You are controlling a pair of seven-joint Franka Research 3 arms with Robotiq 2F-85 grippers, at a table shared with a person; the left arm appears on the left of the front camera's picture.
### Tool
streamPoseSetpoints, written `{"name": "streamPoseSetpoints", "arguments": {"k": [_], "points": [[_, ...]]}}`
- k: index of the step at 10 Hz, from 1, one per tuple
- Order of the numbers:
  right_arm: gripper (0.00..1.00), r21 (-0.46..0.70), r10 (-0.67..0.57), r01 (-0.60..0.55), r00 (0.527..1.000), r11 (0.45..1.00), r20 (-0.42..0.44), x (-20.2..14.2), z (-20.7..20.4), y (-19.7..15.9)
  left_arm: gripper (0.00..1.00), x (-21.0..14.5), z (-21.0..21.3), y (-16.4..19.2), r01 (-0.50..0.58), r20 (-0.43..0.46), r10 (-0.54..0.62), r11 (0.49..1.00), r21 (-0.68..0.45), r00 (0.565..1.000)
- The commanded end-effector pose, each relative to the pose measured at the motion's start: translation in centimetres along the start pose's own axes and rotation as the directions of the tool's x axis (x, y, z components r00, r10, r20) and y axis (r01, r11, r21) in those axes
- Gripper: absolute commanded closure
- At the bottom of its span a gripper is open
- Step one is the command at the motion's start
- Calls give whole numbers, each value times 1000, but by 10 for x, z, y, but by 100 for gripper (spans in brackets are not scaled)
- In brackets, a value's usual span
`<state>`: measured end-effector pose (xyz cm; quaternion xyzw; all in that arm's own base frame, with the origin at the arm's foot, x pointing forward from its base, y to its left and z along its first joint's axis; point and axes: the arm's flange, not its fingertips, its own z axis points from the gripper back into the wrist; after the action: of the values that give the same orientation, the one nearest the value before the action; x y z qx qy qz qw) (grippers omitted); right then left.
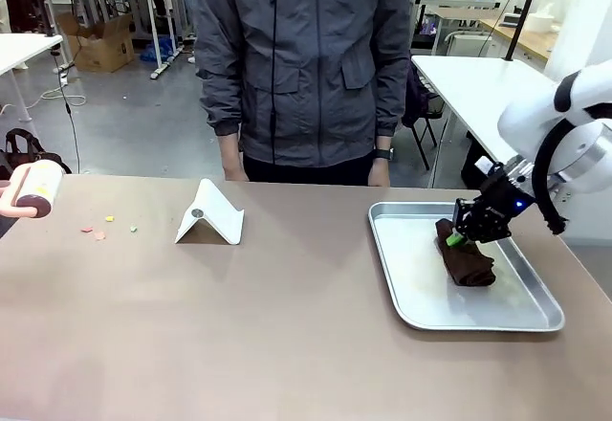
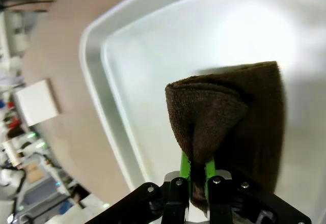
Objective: Clean the surface of the table.
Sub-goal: If a person points to the right, clean the right side of the table with your right hand, and if they point to the left, clean the left side with your left hand.
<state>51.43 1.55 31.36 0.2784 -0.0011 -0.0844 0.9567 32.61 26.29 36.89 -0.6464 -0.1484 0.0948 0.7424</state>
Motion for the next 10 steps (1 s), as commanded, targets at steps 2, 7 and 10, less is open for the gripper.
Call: {"name": "streamPoseSetpoints", "arguments": {"k": [2,7,10], "points": [[88,341,-20,15,1000,940,11,-19,28,-8,100,-4,-1,-4,7,2,-7,1000,-2,1000],[88,597,-111,137,991,790,-79,-72,94,-13,100,-4,-1,-4,7,2,-7,1000,-2,1000],[88,632,-106,115,993,766,-53,-96,98,-57,100,-4,-1,-4,7,2,-7,1000,-2,1000]]}}
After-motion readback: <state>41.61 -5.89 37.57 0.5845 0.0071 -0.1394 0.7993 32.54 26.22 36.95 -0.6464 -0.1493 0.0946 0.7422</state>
